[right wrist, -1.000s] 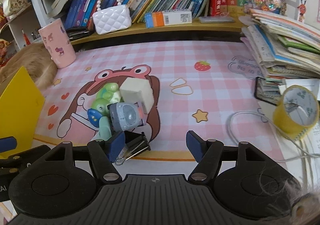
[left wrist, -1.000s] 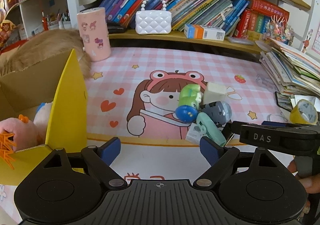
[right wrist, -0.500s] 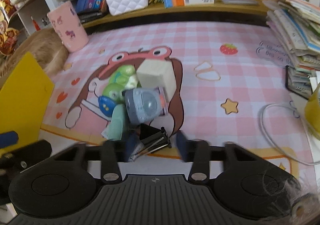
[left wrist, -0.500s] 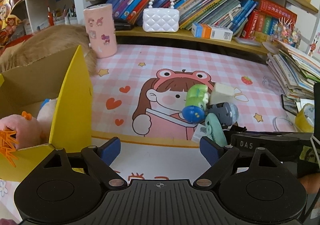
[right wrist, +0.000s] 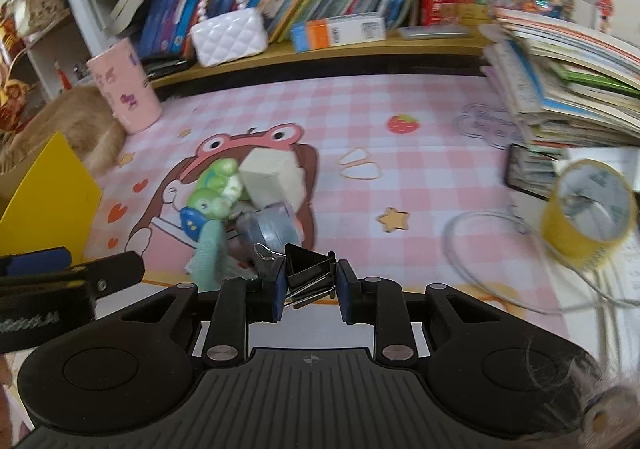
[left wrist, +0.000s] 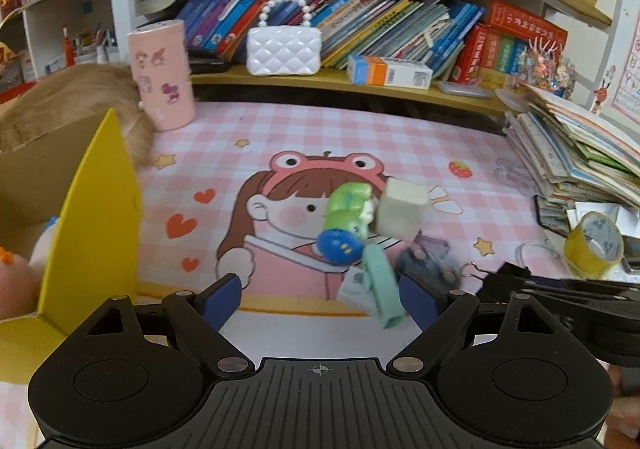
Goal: Organize objects
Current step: 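Grasp the mint-green roller with the left gripper while the right grasps the black binder clip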
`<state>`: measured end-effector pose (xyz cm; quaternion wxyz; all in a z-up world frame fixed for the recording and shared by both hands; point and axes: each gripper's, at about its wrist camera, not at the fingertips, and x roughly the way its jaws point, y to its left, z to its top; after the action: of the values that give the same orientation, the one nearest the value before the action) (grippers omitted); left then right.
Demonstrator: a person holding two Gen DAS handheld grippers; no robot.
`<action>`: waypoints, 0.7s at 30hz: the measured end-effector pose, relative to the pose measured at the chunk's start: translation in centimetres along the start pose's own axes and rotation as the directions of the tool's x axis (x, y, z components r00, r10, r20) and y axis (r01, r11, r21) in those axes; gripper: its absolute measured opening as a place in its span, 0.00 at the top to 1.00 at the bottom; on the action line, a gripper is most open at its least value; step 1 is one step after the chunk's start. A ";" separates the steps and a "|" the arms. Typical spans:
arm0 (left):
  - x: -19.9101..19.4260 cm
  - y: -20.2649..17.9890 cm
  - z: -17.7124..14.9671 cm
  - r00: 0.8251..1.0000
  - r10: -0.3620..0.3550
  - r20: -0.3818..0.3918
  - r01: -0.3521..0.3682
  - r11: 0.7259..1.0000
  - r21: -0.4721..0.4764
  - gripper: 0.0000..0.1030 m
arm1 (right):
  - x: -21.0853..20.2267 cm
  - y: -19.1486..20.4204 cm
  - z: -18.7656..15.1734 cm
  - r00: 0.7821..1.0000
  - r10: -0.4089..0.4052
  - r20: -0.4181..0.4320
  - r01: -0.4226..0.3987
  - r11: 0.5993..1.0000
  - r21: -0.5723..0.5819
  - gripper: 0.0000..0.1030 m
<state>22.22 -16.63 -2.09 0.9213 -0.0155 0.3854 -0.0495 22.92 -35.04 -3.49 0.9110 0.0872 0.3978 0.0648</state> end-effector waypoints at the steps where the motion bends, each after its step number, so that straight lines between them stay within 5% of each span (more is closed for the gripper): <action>1: 0.1 -0.1 0.0 1.000 -0.006 0.002 0.006 1.000 0.001 0.15 | -0.3 -0.3 0.0 1.000 -0.002 0.004 0.002 1.000 0.013 0.77; 15: 1.9 -2.6 -0.1 0.997 -0.078 0.006 0.078 0.996 0.050 0.20 | -1.8 -1.6 -0.1 0.998 -0.051 0.026 0.050 0.998 0.044 0.77; 21: 4.1 -3.5 0.0 0.997 -0.075 -0.012 0.076 0.994 0.080 0.44 | -1.8 -1.6 0.2 0.997 -0.064 0.038 0.062 0.997 0.046 0.77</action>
<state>24.81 -20.49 -4.70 0.9169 0.0073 0.3864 -0.0998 21.92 -37.01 -2.44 0.9181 0.0963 0.3836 0.0255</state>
